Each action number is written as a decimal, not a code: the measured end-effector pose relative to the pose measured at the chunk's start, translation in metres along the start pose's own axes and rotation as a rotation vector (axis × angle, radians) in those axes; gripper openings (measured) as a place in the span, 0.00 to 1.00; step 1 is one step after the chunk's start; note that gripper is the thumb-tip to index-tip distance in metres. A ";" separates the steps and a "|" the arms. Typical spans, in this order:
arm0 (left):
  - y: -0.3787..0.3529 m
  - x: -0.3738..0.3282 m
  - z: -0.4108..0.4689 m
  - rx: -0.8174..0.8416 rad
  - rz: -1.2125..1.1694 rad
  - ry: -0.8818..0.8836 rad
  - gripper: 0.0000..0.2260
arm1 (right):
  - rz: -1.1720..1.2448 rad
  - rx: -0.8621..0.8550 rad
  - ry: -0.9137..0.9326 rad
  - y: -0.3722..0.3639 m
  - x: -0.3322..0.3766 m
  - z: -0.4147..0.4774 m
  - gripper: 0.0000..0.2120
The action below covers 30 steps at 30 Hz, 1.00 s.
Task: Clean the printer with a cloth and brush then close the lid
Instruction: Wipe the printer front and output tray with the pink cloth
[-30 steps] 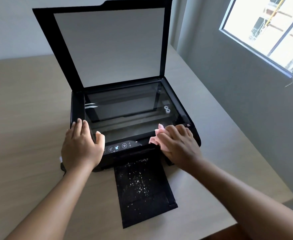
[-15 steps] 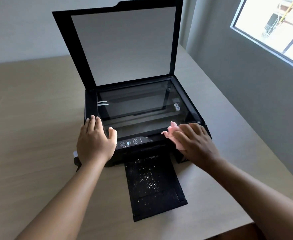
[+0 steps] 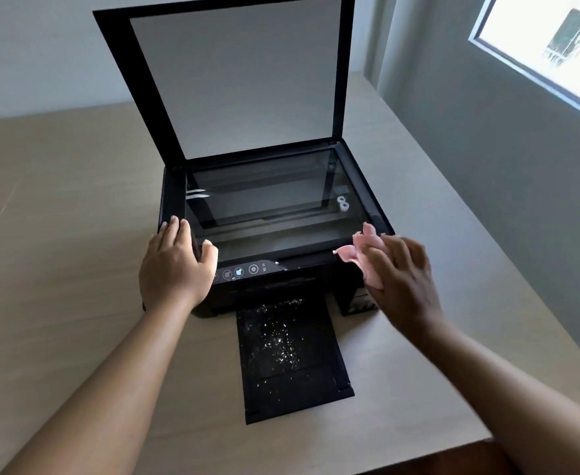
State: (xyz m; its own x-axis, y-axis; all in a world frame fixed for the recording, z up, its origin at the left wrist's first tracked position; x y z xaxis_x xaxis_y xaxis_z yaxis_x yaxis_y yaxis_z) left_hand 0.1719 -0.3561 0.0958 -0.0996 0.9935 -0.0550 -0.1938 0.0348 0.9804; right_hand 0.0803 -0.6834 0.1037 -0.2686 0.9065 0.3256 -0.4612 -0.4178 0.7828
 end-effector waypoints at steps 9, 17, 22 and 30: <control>-0.006 -0.002 0.001 0.059 0.037 0.019 0.28 | 0.047 -0.076 0.106 -0.013 0.022 -0.014 0.18; 0.001 -0.002 0.010 0.095 0.134 -0.106 0.30 | 0.192 -0.168 -0.061 -0.015 0.013 -0.035 0.18; -0.005 0.006 0.018 0.039 0.050 -0.161 0.32 | 0.337 -0.400 -0.500 -0.031 0.013 -0.062 0.26; -0.010 0.005 0.019 -0.007 0.017 -0.187 0.37 | 0.735 -0.740 -0.924 -0.073 0.010 -0.084 0.31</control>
State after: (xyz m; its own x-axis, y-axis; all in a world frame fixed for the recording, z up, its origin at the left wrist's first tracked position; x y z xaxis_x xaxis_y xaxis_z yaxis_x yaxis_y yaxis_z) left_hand 0.1917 -0.3498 0.0888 0.0804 0.9968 -0.0017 -0.2003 0.0178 0.9796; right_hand 0.0406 -0.6490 0.0050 -0.1259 0.0581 0.9903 -0.8726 -0.4815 -0.0826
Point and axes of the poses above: each hand's wrist, its own z-axis towards the middle knuckle, its own y-axis out of the back of the hand, x = y × z, the point moved 10 cm from there along z, towards the middle knuckle, and after that the axes turned 10 degrees about z, right-handed, at the moved point
